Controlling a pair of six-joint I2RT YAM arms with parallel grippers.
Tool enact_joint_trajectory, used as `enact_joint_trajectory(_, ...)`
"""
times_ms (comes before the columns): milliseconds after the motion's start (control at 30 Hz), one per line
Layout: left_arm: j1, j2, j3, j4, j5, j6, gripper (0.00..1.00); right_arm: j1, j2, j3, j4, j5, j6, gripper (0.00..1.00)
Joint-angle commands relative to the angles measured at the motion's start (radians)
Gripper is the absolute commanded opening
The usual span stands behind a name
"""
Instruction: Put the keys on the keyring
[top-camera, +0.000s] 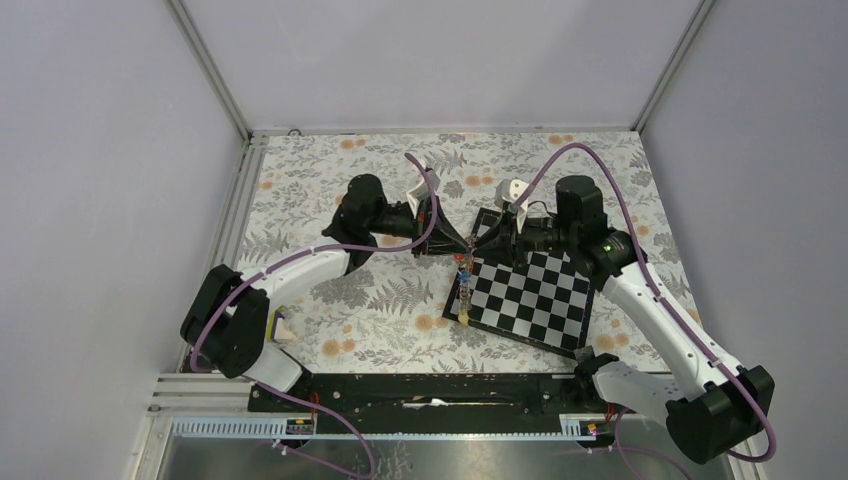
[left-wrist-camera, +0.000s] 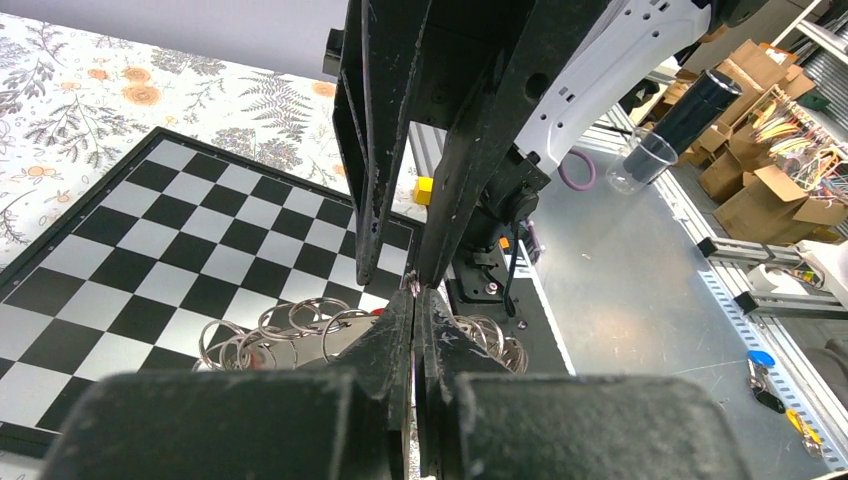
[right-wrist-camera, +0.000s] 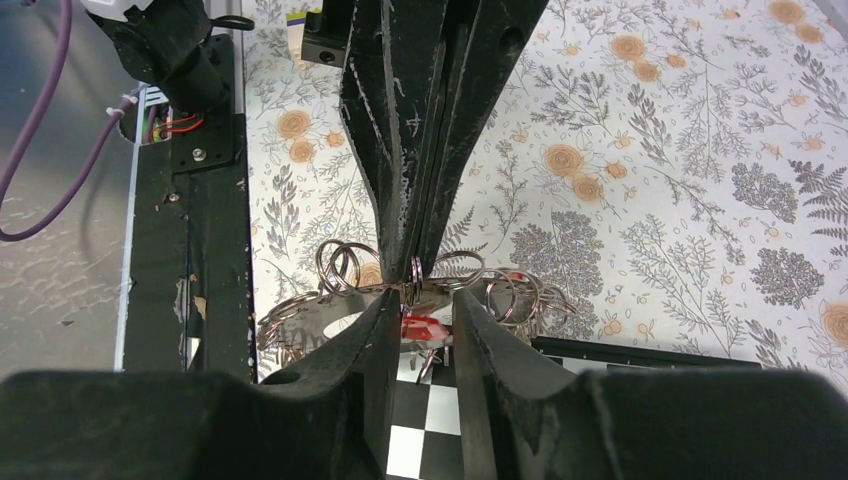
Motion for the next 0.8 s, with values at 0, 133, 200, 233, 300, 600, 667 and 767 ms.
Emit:
enact_joint_trajectory(0, 0.004, -0.053, -0.006, 0.175, 0.031, -0.059, 0.00, -0.005, -0.001, 0.011, 0.029, -0.044, -0.003, 0.32)
enact_joint_trajectory(133, 0.004, -0.049, -0.009, 0.192, 0.027, -0.068, 0.00, -0.004, 0.008, 0.012, 0.031, -0.059, 0.000, 0.31)
enact_joint_trajectory(200, 0.004, -0.048, -0.011, 0.199, 0.026, -0.073, 0.00, -0.006, 0.009, 0.007, 0.045, -0.070, 0.013, 0.29)
enact_joint_trajectory(233, 0.004, -0.047, -0.011, 0.203, 0.025, -0.075, 0.00, -0.006, 0.011, 0.004, 0.051, -0.078, 0.017, 0.29)
enact_joint_trajectory(300, 0.004, -0.046, -0.012, 0.207, 0.024, -0.075, 0.00, -0.005, 0.016, 0.002, 0.057, -0.087, 0.025, 0.27)
enact_joint_trajectory(600, 0.006, -0.044, -0.017, 0.200, 0.011, -0.059, 0.00, -0.005, 0.015, -0.006, 0.071, -0.082, 0.036, 0.00)
enact_joint_trajectory(667, 0.009, -0.046, -0.007, 0.153, 0.002, -0.031, 0.08, -0.005, 0.011, -0.003, 0.067, -0.054, 0.034, 0.00)
enact_joint_trajectory(767, 0.012, -0.054, 0.051, -0.034, -0.030, 0.087, 0.27, -0.005, 0.011, 0.013, 0.025, -0.013, 0.009, 0.00)
